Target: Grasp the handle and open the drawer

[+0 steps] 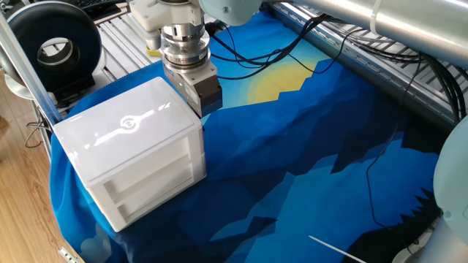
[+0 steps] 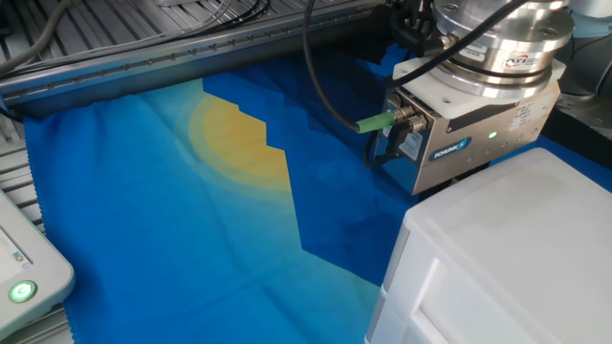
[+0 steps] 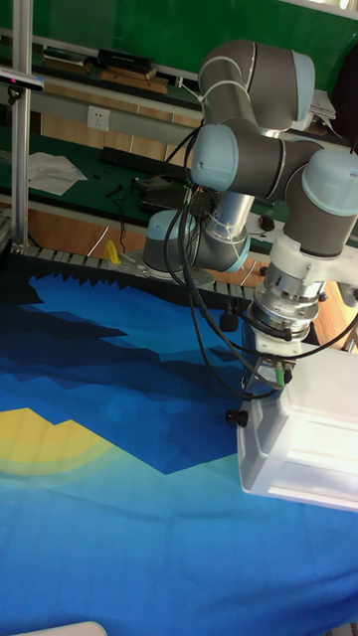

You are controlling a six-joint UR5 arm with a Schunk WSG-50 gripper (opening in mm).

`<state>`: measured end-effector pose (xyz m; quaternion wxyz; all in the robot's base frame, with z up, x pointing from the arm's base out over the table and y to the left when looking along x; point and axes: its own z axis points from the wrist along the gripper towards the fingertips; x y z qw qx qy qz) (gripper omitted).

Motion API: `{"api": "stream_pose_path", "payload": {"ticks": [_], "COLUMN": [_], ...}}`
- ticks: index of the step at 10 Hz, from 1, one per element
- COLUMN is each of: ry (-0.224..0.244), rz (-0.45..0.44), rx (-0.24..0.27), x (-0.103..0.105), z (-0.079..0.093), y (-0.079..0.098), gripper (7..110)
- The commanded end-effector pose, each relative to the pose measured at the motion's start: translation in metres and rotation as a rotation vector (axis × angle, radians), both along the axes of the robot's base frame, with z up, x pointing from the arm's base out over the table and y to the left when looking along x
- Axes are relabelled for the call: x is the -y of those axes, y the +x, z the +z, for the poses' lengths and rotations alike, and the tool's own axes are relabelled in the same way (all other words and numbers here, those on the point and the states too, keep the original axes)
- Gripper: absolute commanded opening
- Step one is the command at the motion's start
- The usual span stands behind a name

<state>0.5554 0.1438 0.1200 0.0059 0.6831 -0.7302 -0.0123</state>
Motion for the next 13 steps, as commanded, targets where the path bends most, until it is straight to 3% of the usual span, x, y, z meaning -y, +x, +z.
{"api": "stream_pose_path", "payload": {"ticks": [1,13], "ry": [0.02,0.02], "rz": [0.04,0.035], "rx": [0.007,0.004], "x": [-0.0029,0.0037], "z": [0.0014,-0.0003], "y": [0.0013,0.0029], "gripper": [7,7]}}
